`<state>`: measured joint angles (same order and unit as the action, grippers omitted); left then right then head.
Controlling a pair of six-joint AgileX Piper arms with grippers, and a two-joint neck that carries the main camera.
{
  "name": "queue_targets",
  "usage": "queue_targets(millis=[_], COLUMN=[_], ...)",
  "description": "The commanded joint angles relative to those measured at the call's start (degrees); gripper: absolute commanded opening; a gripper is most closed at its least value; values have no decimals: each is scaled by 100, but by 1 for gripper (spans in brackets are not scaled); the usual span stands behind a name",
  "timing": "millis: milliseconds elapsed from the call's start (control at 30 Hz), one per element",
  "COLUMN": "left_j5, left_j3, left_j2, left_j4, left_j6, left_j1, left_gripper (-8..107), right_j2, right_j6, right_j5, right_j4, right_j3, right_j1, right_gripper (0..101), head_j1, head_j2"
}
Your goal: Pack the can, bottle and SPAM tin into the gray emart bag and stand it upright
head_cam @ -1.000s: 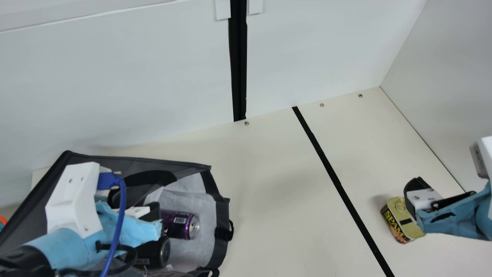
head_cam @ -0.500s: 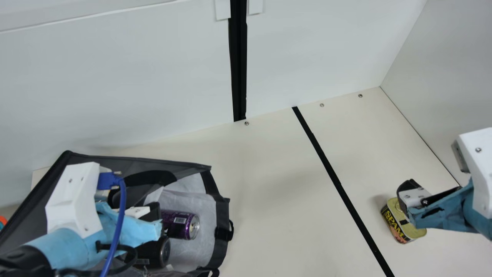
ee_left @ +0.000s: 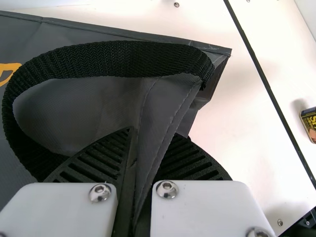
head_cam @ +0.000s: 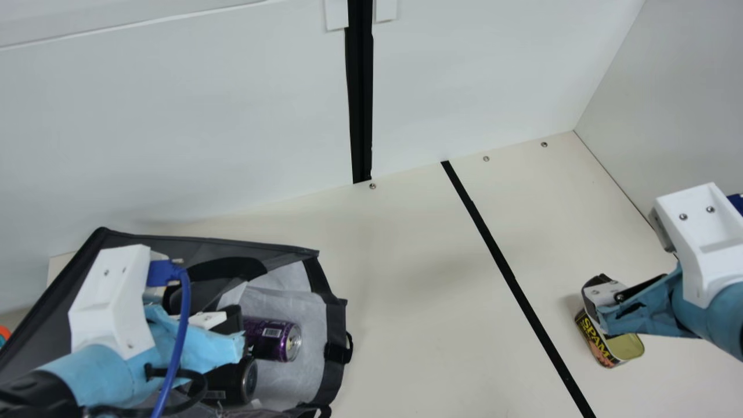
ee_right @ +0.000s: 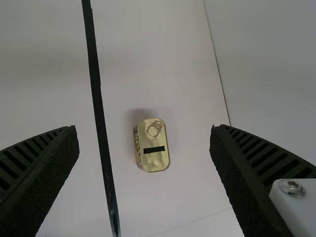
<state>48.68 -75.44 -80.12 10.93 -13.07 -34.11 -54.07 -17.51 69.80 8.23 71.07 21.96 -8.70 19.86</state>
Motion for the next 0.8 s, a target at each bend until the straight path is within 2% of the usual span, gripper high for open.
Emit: queue_targets(millis=[0,333,767], left_j5=[0,0,0], left_j3=[0,0,0], left_j2=[0,0,0], left_j4=[0,0,0], left_j6=[0,0,0], left_j1=[0,0,0], left_gripper=[-8,-8,-8], right_j2=[-47,-362,-798], right_j6=[-42,-380,-1146], right_j5=[10,10,10], right_j4=[-42,-256,-708], right_j3=[-4,41,100], right_j1=[16,195,644], right_gripper=[95,95,95], head_j1=[-130,-130,-130], head_j2=[14,14,14])
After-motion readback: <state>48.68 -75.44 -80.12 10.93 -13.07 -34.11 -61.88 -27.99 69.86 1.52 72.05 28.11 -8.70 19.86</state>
